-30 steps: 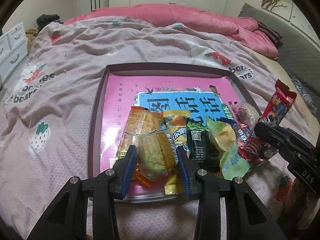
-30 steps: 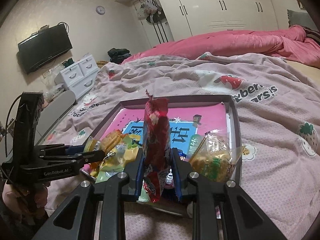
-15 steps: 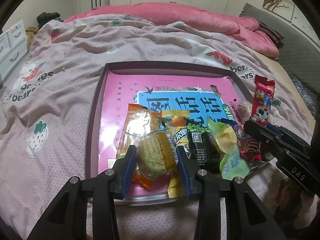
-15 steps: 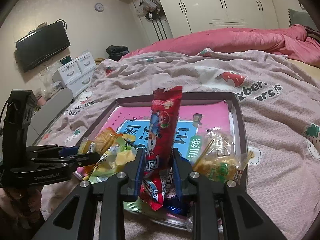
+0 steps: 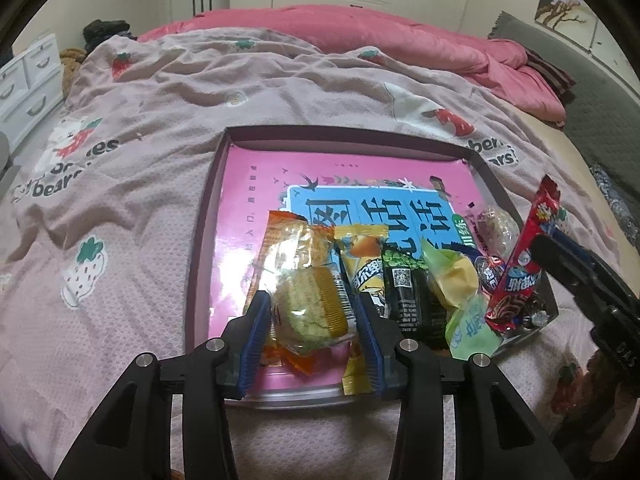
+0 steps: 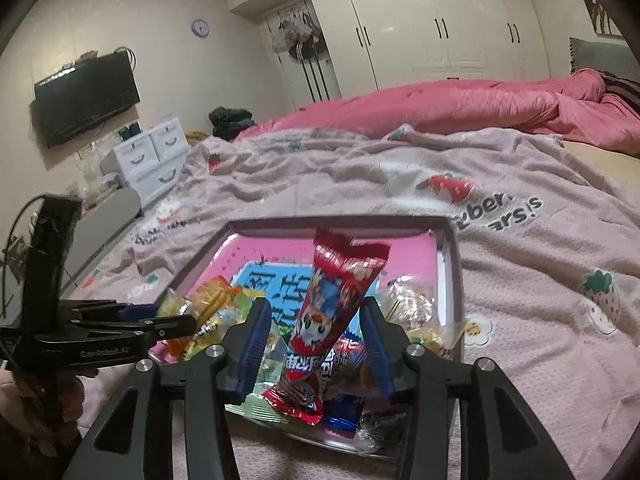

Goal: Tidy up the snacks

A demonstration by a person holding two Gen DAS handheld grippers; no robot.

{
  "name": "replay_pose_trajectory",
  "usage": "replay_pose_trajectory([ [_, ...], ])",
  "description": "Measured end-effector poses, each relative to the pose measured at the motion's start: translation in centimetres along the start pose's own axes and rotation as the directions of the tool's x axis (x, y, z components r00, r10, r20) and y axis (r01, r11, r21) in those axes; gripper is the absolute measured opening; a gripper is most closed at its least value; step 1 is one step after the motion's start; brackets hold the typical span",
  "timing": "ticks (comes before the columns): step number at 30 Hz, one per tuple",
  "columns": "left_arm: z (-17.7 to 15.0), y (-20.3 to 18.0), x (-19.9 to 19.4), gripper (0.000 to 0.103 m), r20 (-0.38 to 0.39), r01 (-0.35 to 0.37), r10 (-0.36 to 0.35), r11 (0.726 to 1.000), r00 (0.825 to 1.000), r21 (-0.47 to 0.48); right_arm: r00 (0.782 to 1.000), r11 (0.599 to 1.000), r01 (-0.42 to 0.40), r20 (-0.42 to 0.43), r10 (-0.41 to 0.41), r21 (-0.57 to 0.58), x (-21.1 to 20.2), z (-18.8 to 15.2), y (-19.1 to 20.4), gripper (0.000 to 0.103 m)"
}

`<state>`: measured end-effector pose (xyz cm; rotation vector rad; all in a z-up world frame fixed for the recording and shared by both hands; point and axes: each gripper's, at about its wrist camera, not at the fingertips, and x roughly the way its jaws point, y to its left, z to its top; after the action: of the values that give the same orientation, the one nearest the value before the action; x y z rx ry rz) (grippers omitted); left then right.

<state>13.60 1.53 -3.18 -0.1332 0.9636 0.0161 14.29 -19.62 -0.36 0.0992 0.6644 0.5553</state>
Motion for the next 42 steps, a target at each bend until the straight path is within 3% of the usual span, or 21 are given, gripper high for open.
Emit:
replay_pose_trajectory([
  [10,0.1,-0.1,-1.9,0.052,0.034,-0.011,0.010,1.000,0.999,0.013,0.998,0.999,0.030,0.046,-0.031,0.012,-3.3,0.3,0.4,0.049],
  [17,-0.6,-0.4,-4.3,0.055,0.061,-0.025,0.023,0.999,0.998,0.032,0.996,0.996,0.088,0.032,-0.088,-0.001,-5.1,-0.4,1.9,0.059],
  [20,-1.2,-0.4,-5.3,0.065,0.062,-0.021,0.019,0.999,0.998,0.035,0.990,0.990,0.139,0.022,-0.139,-0.022,-5.8,-0.7,2.8,0.062],
  [25,-2.6,-0.3,-6.6,0.065,0.047,-0.016,0.014,0.999,0.999,0.033,0.976,0.976,0.216,0.005,-0.216,-0.034,-7.2,-1.8,3.8,0.072],
  [30,-4.0,-0.4,-7.6,0.066,0.032,0.000,-0.001,1.000,0.999,0.028,0.975,0.974,0.221,-0.022,-0.222,-0.042,-8.1,-2.9,4.9,0.075],
  [35,-5.6,-0.8,-8.5,0.066,0.018,0.015,-0.015,0.999,1.000,0.036,0.972,0.971,0.233,-0.028,-0.234,-0.054,-9.0,-3.7,6.1,0.089],
  [42,-7.0,-1.5,-9.2,0.066,0.010,0.026,-0.026,0.998,1.000,0.061,0.965,0.966,0.256,-0.046,-0.258,-0.043,-9.9,-4.5,6.8,0.094],
])
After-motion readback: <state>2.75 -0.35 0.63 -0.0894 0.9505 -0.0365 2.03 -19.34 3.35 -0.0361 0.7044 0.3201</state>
